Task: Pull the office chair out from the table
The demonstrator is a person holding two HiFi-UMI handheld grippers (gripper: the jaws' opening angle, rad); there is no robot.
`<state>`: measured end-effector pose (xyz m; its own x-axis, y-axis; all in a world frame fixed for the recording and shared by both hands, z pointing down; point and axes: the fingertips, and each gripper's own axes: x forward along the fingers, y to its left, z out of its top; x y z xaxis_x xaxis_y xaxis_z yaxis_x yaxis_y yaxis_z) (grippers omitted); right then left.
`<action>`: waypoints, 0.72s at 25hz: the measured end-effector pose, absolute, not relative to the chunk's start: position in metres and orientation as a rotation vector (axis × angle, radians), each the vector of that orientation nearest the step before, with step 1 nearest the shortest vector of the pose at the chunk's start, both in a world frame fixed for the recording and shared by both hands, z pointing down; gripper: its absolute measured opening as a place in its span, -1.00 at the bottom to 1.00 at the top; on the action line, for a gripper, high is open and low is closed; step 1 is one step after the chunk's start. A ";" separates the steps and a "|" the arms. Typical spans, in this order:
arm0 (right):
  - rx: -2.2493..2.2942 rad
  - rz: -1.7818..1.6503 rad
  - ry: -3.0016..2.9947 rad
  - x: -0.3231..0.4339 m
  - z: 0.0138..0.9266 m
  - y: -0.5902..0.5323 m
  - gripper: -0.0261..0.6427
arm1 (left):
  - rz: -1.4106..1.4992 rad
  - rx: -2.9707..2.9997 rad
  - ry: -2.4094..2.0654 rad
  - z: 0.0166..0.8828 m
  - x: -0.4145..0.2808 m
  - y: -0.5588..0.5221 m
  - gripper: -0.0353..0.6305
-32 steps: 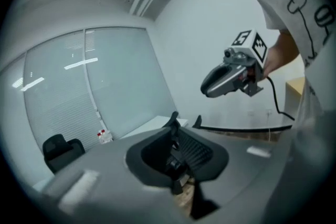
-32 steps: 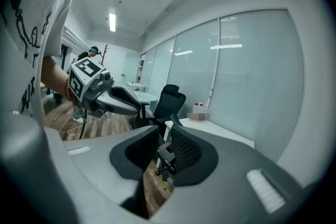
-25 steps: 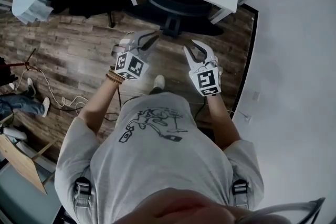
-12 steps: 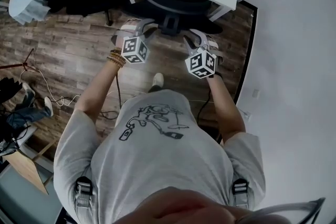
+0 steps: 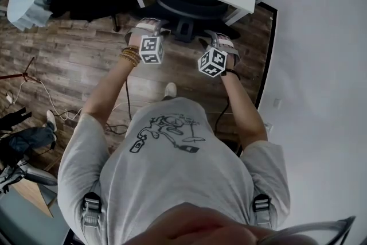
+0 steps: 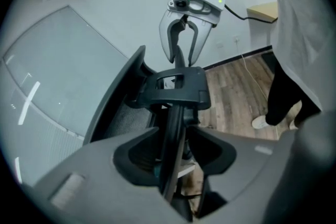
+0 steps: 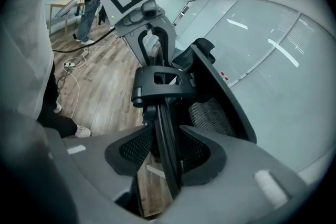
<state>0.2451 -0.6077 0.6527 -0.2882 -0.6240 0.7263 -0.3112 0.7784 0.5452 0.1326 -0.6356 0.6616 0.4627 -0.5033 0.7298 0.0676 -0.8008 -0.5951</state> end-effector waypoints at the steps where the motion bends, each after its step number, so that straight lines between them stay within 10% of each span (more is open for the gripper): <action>1: 0.700 -0.364 -1.875 0.247 0.659 -0.610 -0.43 | -1.361 -2.153 0.338 0.669 0.134 -0.636 -0.37; 18: 0.589 -0.390 -1.790 0.251 0.686 -0.619 -0.60 | -1.491 -2.118 0.265 0.688 0.133 -0.643 -0.59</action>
